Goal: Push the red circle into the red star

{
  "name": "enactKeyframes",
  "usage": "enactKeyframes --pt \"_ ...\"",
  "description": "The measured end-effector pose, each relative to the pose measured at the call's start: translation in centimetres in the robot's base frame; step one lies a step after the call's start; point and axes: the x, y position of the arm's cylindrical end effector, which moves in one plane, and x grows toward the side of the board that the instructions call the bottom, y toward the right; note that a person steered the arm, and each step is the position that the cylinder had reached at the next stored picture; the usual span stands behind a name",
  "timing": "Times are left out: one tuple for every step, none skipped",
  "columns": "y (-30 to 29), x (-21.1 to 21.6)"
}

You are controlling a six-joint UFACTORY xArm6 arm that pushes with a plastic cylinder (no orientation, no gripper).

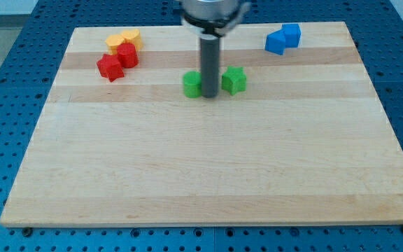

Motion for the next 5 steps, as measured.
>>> enactKeyframes --pt "-5.2 -5.1" --pt "-5.4 -3.8" --pt "-2.6 0.7" --pt "-11.2 0.8" --pt "-12.6 -1.9"
